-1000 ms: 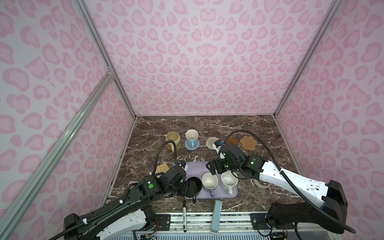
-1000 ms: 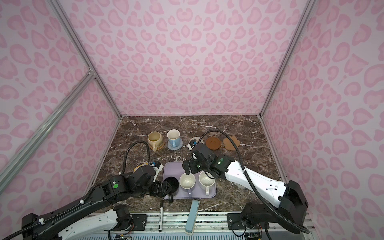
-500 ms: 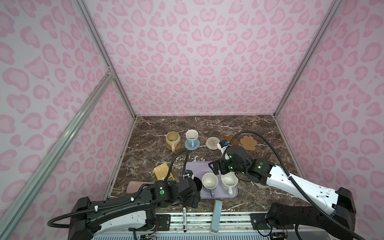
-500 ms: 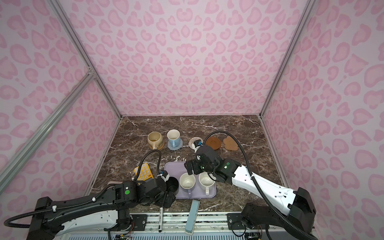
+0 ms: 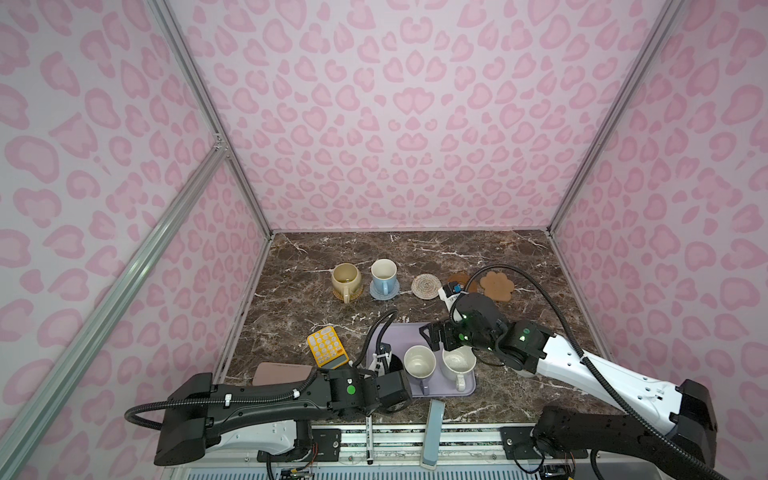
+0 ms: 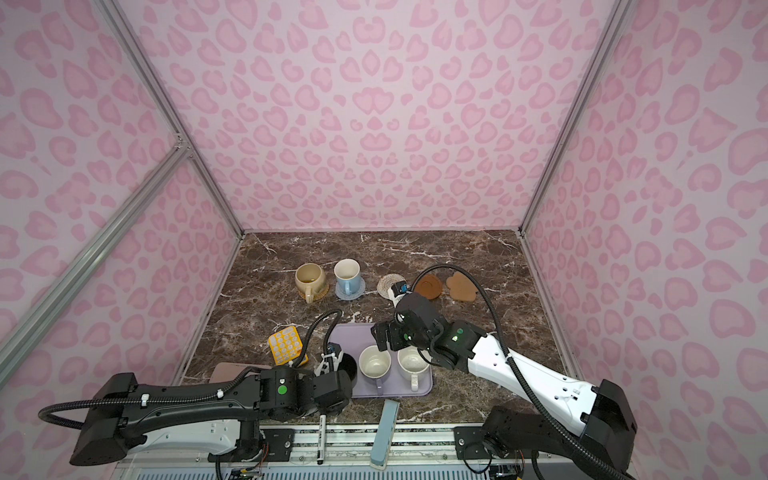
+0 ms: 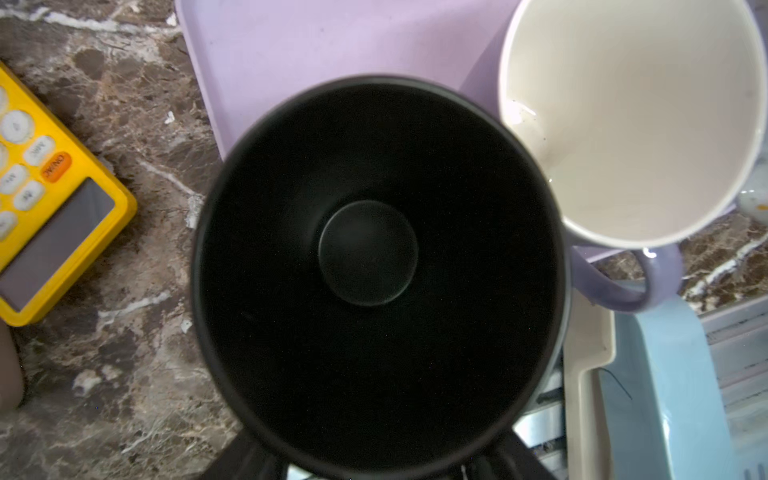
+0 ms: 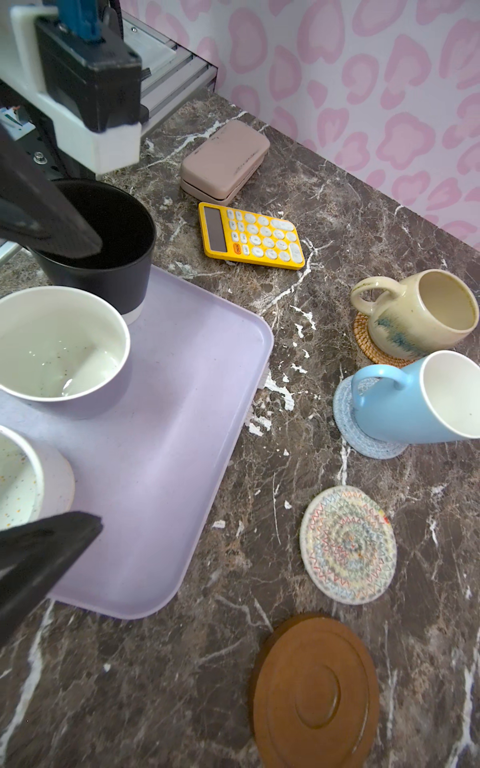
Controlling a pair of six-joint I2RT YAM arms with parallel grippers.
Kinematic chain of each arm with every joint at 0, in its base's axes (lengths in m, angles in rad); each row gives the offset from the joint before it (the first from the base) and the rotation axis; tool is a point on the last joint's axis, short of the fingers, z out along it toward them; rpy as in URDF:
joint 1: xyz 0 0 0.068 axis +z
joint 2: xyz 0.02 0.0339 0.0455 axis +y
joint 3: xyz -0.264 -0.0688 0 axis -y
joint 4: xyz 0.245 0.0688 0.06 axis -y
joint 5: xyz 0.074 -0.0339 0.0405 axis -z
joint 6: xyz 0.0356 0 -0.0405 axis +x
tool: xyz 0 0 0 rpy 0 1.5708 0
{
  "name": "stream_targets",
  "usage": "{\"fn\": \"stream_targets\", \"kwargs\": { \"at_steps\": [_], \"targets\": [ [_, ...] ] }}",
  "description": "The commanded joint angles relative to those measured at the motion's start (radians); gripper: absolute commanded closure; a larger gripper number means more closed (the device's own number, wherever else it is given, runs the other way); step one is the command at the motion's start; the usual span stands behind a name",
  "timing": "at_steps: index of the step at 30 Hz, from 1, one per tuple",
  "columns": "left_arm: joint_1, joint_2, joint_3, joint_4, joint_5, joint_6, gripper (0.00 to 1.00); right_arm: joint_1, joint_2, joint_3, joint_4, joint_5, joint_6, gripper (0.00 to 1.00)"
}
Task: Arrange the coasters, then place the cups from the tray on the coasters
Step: 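Close left gripper on the rim of the black mug, then lift the black mug with left gripper while right gripper moves toward brown saucer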
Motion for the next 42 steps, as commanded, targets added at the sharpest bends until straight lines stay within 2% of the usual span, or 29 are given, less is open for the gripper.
{"fn": "stream_targets", "kwargs": {
  "at_steps": [1, 5, 15, 20, 33, 36, 42],
  "targets": [
    [-0.002, -0.010, -0.018, 0.003, -0.072, -0.048, 0.48, 0.004, 0.000, -0.006, 0.010, 0.004, 0.007, 0.02],
    [-0.003, -0.045, -0.062, 0.067, -0.103, -0.042, 0.57, 0.004, -0.001, -0.012, 0.021, 0.009, 0.006, 0.02],
    [-0.003, -0.043, -0.110, 0.142, -0.146, 0.014, 0.62, 0.009, 0.019, -0.018, 0.037, 0.015, 0.013, 0.03],
    [-0.002, -0.011, -0.110, 0.134, -0.188, 0.017, 0.70, 0.011, 0.024, -0.024, 0.045, 0.018, 0.016, 0.03],
    [-0.005, 0.056, -0.097, 0.164, -0.208, 0.035, 0.67, 0.013, 0.029, -0.050, 0.064, 0.013, 0.023, 0.03],
    [-0.003, 0.064, -0.092, 0.164, -0.209, 0.036, 0.80, 0.013, 0.030, -0.051, 0.067, 0.013, 0.023, 0.03],
    [-0.002, 0.053, -0.081, 0.151, -0.209, 0.031, 0.95, 0.014, 0.023, -0.064, 0.081, 0.006, 0.023, 0.04]
  ]
}}
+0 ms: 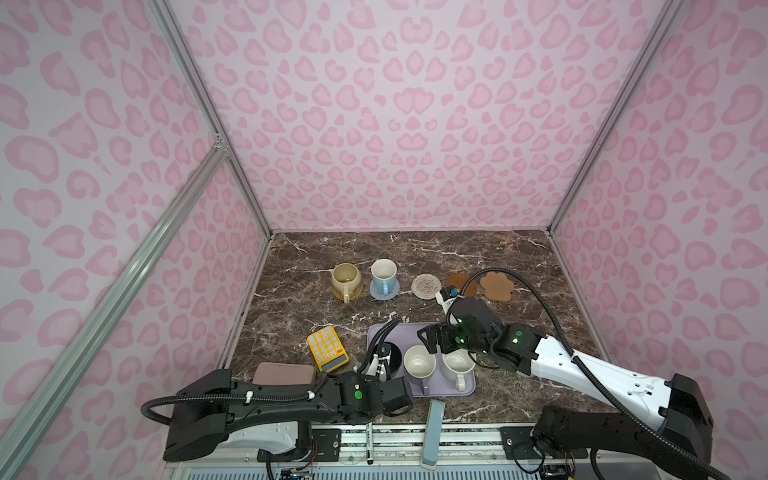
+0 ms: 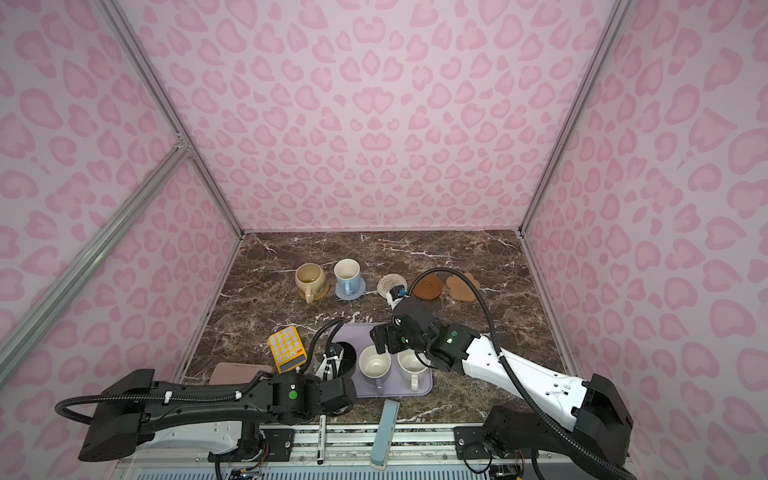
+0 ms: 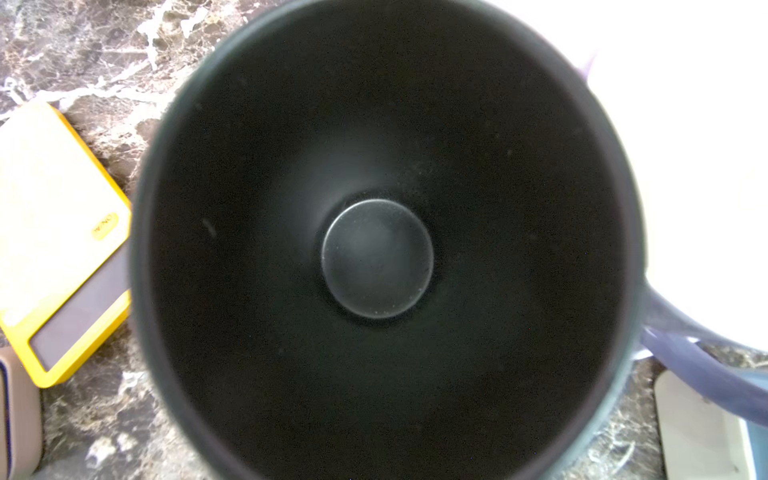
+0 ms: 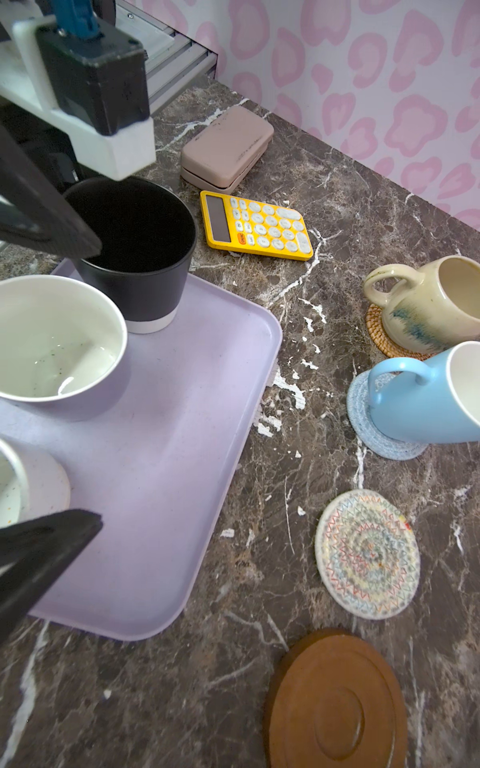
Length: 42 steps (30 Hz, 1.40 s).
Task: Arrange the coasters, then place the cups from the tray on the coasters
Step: 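Lift the black mug with left gripper while right gripper moves toward brown saucer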
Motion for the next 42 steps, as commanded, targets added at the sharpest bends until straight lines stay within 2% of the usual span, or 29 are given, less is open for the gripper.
{"fn": "stream_targets", "kwargs": {
  "at_steps": [1, 9, 19, 28, 36, 42],
  "targets": [
    [0.002, -0.014, 0.018, -0.005, -0.038, -0.010, 0.96, 0.002, -0.006, -0.015, 0.029, -0.005, -0.002, 0.04],
    [0.006, -0.045, 0.043, -0.039, -0.054, -0.028, 0.96, 0.014, -0.008, -0.049, 0.115, -0.107, -0.014, 0.05],
    [0.063, -0.111, 0.103, -0.130, -0.066, 0.014, 0.96, 0.027, 0.025, -0.053, 0.238, -0.244, -0.022, 0.02],
    [0.133, -0.155, 0.234, -0.184, -0.105, 0.126, 0.97, -0.006, 0.010, 0.000, 0.209, -0.160, 0.002, 0.02],
    [0.208, -0.045, 0.407, -0.147, -0.074, 0.239, 0.97, -0.095, -0.043, 0.006, 0.220, -0.159, -0.013, 0.02],
    [0.274, 0.048, 0.516, -0.057, -0.002, 0.302, 0.97, -0.219, -0.093, -0.007, 0.211, -0.171, -0.007, 0.02]
  ]
}}
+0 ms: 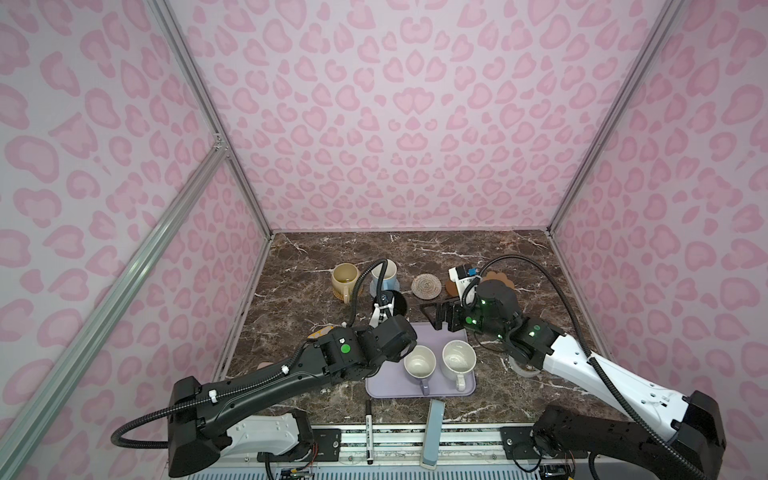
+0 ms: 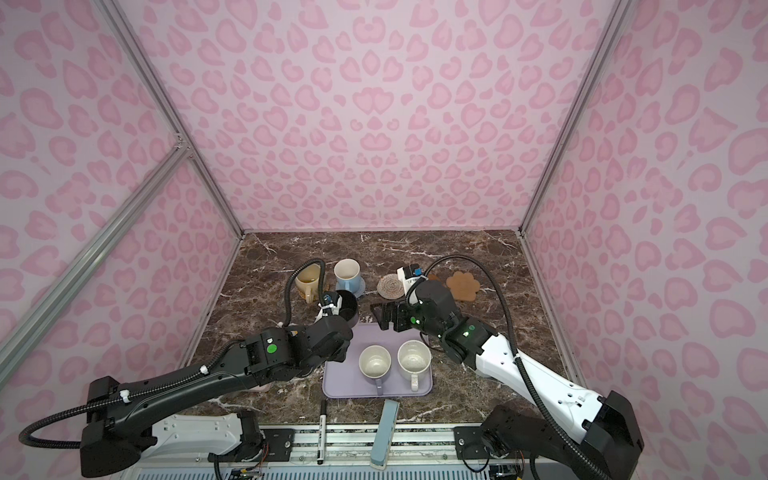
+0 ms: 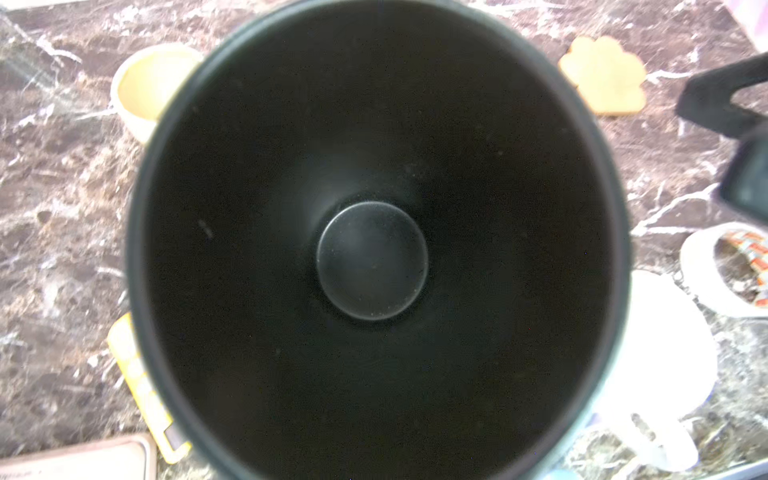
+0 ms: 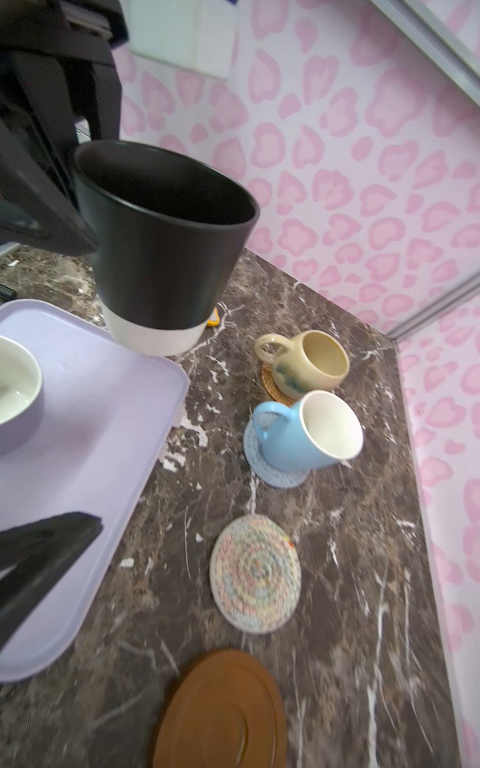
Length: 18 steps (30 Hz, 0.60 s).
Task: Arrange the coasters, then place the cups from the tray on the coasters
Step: 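Lift the black mug with left gripper while right gripper moves toward brown saucer, then carry the black mug with left gripper over the multicolour knit coaster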
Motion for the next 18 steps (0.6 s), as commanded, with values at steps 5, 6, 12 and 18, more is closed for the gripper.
{"fn": "stream_targets", "kwargs": {
  "at_steps": [5, 6, 12, 18],
  "targets": [
    [0.065, 0.130, 0.146, 0.166, 0.053, 0.068, 0.97, -0.144, -0.006, -0.003, -0.021, -0.068, -0.037, 0.02],
    [0.072, 0.150, 0.167, 0.174, 0.050, 0.069, 0.97, -0.168, -0.001, 0.001, -0.030, -0.078, -0.036, 0.02],
    [0.115, 0.282, 0.302, 0.173, 0.046, 0.067, 0.97, -0.268, 0.009, -0.024, 0.005, -0.143, -0.038, 0.02],
    [0.168, 0.397, 0.388, 0.212, 0.134, 0.088, 0.96, -0.327, 0.059, -0.026, 0.039, -0.182, -0.038, 0.02]
  ]
}}
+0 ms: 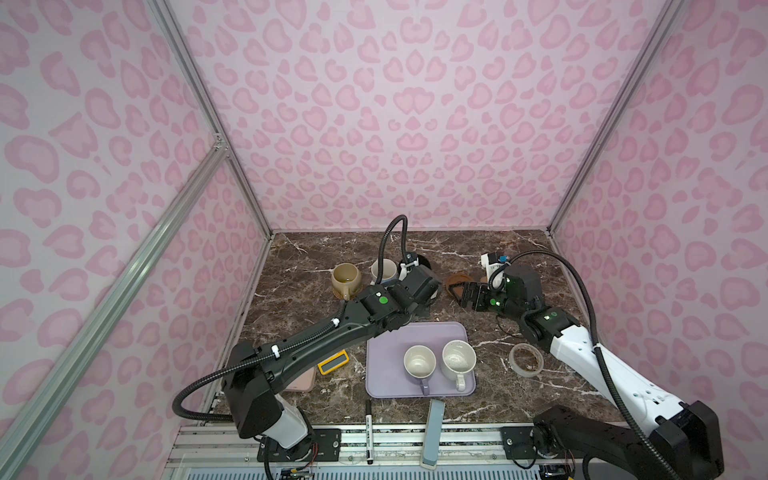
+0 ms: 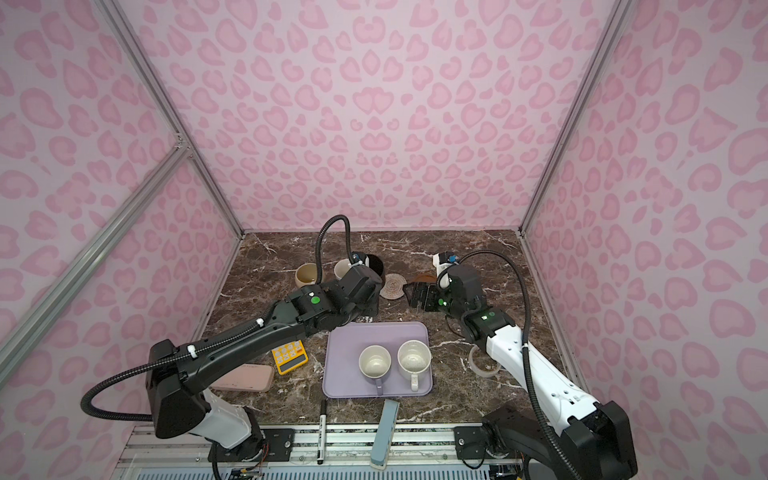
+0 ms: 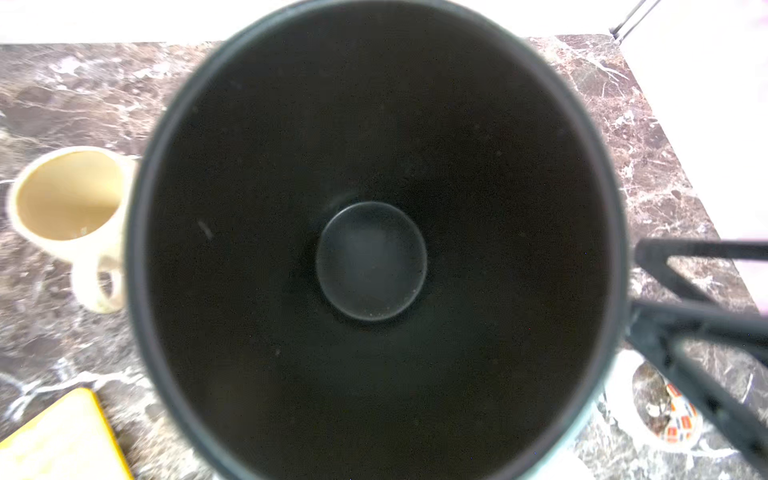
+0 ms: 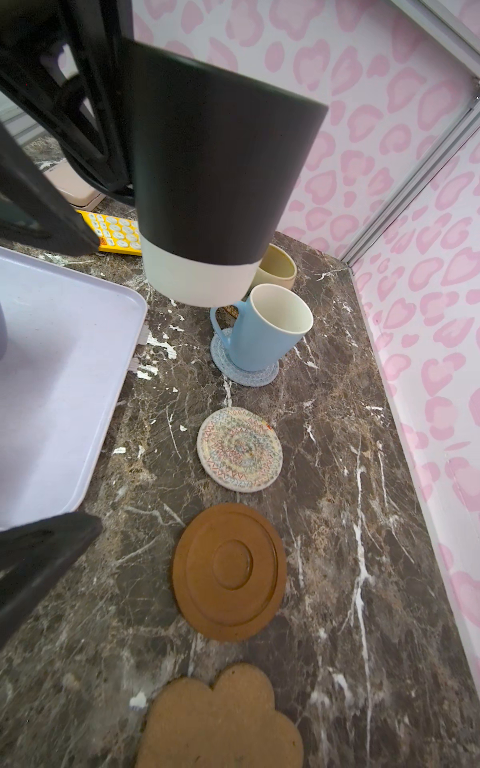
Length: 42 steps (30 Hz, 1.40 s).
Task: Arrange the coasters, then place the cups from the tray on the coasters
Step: 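Carry the black mug with left gripper over the multicolour knit coaster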
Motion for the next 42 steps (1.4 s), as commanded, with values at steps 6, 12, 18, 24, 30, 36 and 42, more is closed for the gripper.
{"fn": "stream_targets", "kwargs": {
  "at_steps": [6, 12, 18, 24, 30, 36, 42],
  "targets": [
    [0.022, 0.179, 0.180, 0.003, -0.070, -0.034, 0.96, -0.064, 0.088, 0.006, 0.080, -0.073, -0.019, 0.02],
    [0.054, 0.333, 0.301, -0.041, -0.053, -0.085, 0.97, -0.099, 0.162, 0.033, 0.072, -0.112, -0.022, 0.04],
    [0.086, 0.434, 0.341, -0.005, 0.021, -0.113, 0.97, -0.127, 0.176, 0.014, 0.081, -0.114, -0.030, 0.05],
    [0.093, 0.541, 0.421, -0.032, 0.034, -0.135, 0.97, -0.148, 0.176, -0.005, 0.104, -0.130, -0.009, 0.05],
    [0.102, 0.629, 0.499, -0.050, 0.046, -0.142, 0.97, -0.147, 0.184, -0.004, 0.108, -0.139, -0.005, 0.06],
    [0.109, 0.663, 0.517, -0.055, 0.030, -0.147, 0.97, -0.154, 0.184, -0.013, 0.112, -0.140, -0.002, 0.06],
    [0.112, 0.684, 0.519, -0.035, 0.031, -0.146, 0.97, -0.153, 0.185, -0.015, 0.116, -0.142, 0.001, 0.06]
  ]
}}
